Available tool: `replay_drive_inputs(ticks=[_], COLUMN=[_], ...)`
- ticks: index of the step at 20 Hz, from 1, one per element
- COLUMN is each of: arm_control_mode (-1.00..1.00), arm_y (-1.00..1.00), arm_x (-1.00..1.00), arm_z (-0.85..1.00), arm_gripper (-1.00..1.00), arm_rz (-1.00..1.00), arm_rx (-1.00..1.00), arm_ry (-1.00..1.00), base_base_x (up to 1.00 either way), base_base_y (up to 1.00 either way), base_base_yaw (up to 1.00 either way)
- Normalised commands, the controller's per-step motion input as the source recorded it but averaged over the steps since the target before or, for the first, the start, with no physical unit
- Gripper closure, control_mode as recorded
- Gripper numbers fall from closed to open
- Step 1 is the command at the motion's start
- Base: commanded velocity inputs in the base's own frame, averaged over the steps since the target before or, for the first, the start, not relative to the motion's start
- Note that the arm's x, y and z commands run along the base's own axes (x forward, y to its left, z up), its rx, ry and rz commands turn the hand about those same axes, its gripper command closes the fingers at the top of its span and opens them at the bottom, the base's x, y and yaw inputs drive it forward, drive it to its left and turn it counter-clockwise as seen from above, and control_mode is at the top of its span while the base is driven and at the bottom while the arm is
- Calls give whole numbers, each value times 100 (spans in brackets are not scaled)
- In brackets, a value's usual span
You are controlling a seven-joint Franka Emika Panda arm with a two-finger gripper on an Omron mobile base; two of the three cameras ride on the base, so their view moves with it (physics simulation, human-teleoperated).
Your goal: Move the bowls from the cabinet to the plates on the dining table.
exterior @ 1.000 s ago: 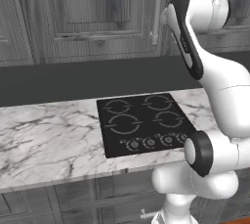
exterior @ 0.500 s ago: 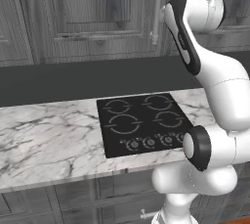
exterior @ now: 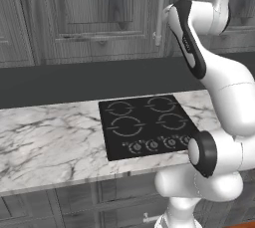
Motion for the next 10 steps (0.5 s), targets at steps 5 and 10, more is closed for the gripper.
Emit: replay_drive_inputs(ticks=[5, 10], arm_control_mode=[-100, -100], arm_y=[0, 0], arm_x=[13, 5], arm_z=[-18, -22], arm_gripper=[100, 100], arm_rz=[0, 0], arm_rx=[6, 7], arm_ry=[-3, 0], base_base_x=[0, 0], base_base_y=[0, 0], base_base_yaw=[0, 0])
